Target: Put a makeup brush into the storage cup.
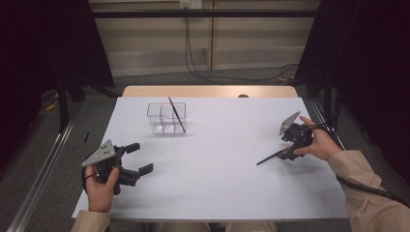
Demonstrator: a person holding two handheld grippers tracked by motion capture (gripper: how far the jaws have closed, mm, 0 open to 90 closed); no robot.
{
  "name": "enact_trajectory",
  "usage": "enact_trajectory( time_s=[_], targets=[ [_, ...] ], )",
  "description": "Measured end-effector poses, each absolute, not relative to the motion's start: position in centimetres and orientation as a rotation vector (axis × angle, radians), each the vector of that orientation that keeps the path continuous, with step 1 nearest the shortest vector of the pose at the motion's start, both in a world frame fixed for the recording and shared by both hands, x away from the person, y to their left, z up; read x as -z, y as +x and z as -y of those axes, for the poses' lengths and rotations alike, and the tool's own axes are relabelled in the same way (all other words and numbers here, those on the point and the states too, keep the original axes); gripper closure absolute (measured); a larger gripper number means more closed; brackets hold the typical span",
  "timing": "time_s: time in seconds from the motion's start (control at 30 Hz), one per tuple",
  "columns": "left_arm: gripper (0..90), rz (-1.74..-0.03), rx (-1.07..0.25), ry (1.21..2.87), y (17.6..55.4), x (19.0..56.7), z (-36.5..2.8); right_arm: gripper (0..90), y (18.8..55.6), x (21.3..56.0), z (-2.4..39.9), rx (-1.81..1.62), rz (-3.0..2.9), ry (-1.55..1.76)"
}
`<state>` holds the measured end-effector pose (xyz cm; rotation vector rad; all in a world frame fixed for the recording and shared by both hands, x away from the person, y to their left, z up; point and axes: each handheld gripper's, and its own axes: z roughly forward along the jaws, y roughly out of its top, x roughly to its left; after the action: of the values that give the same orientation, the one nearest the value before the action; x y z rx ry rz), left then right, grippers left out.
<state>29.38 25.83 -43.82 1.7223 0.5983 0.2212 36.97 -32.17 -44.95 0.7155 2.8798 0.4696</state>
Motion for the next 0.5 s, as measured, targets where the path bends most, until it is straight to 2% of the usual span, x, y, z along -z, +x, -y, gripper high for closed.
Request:
enact_trajectory(
  time_s=[0.27, 0.3, 0.43, 0.5],
  targets=[
    [1.4, -0.597, -0.219, 1.724, 29.46, 43.91, -25.77, 21.1, 37.09, 45.78, 32.33, -0.449, -2.898, 0.713],
    [1.5, -0.598, -0.223, 1.727, 29.47, 43.90, -25.74, 27.5, 37.07, 45.76, 32.37, -0.453, -2.913, 0.735],
    [1.7, -0.594, -0.217, 1.728, 29.48, 43.92, -25.60, 30.7, 37.10, 45.71, 32.38, -0.458, -2.930, 0.759],
    [1.9, -0.590, -0.218, 1.731, 29.48, 43.91, -25.56, 37.5, 37.13, 45.68, 32.35, -0.459, -2.942, 0.771]
  ],
)
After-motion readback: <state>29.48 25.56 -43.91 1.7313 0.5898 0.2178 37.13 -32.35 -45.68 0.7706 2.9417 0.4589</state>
